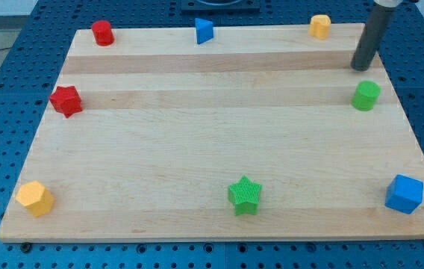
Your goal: Place your hand at top right side of the green star
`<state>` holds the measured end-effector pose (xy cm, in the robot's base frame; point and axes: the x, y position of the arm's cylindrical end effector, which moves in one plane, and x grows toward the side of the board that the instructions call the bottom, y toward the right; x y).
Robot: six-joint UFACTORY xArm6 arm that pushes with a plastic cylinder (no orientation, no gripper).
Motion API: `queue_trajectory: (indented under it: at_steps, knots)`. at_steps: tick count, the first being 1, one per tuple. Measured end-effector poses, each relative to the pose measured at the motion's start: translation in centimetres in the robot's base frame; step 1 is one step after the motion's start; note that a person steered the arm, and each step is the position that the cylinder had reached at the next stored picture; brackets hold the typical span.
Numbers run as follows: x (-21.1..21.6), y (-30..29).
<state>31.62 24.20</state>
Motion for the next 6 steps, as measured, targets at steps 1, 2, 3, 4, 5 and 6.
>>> queue_trajectory:
  at_steps: [1,2,3,4,5,6]
  knots:
    - [-1.0,-3.5]
    - [0.4,-11.6]
    - [5.2,-14.4]
    - [12.7,-13.7]
    - [20.0,-13.6]
    - [24.3,-14.3]
